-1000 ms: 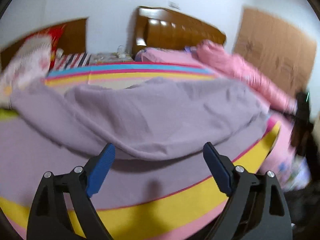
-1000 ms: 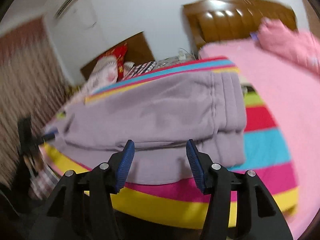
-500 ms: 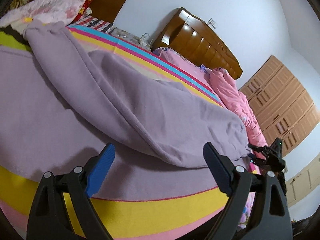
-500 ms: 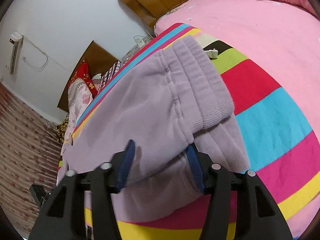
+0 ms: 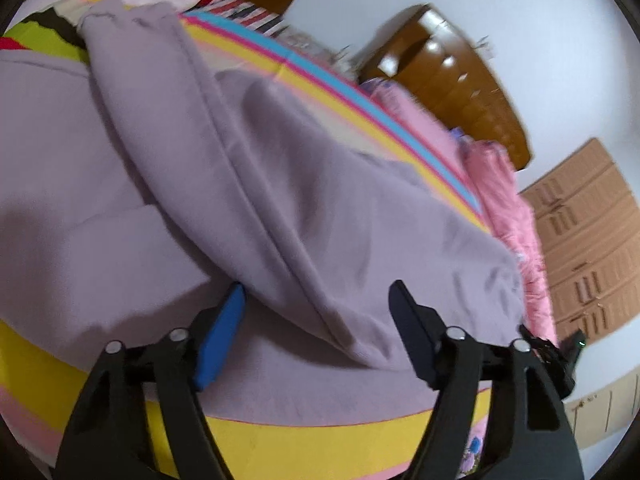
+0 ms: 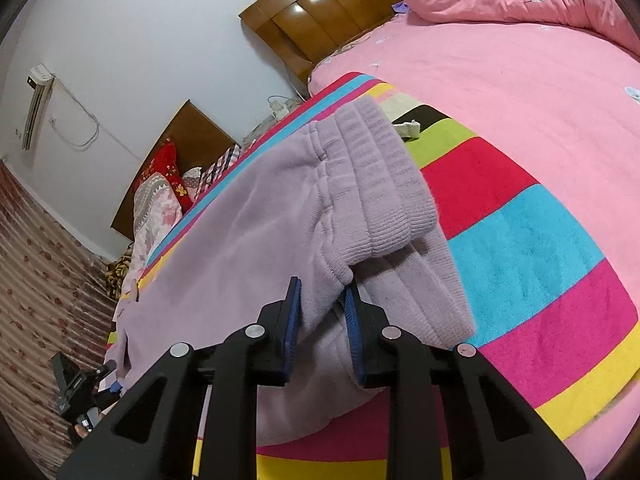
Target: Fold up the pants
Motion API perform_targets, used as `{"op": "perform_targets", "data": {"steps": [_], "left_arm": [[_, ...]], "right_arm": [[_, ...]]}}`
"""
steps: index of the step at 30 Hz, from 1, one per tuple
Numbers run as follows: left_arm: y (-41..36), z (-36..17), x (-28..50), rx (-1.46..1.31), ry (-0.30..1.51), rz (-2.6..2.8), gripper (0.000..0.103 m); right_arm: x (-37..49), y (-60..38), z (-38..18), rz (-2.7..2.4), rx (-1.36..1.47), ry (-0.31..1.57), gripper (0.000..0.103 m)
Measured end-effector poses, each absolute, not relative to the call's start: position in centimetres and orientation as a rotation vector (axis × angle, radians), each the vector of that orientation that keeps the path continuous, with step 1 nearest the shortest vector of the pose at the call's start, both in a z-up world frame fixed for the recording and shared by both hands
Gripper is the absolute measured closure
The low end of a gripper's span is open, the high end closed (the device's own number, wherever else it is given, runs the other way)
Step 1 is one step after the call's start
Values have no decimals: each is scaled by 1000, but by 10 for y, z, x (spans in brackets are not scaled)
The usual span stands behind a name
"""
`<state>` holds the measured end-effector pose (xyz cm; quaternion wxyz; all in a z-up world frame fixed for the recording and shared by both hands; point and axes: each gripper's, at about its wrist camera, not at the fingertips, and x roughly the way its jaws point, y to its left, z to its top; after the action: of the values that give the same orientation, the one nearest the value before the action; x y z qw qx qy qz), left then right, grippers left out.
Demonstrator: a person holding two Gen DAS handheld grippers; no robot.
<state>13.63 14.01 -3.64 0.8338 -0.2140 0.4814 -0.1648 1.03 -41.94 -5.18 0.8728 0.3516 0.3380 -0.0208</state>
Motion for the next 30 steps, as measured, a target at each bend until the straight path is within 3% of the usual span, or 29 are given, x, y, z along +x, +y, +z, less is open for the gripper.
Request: {"op": "perform_targets", "data": {"steps": [2, 3, 5, 7, 17, 19, 26, 30], "left_arm": [[132, -35, 141, -386, 1060, -303, 44], [129, -34, 144, -341, 1072, -280, 61], [128, -33, 149, -300, 1084, -269, 81], [131, -28, 147, -329, 1049, -305, 93], [147, 82, 130, -371, 677, -486, 94], [152, 75, 119, -348, 700, -467, 94], [165, -26, 104, -381, 911, -389, 94], [171, -12, 100, -430, 852, -406, 94]], "right_arm": [[11, -420, -52, -41, 736, 705, 80], [9, -419, -51, -41, 733, 703, 80], [9, -418, -50, -41, 718, 700, 80], [7, -417, -47, -40, 709, 695, 81], [-10, -407, 20, 39, 672, 548, 84], [-20, -404, 15, 41, 676, 564, 84], [-36, -408, -62, 8, 758, 734, 88], [-40, -407, -46, 14, 733, 704, 88]]}}
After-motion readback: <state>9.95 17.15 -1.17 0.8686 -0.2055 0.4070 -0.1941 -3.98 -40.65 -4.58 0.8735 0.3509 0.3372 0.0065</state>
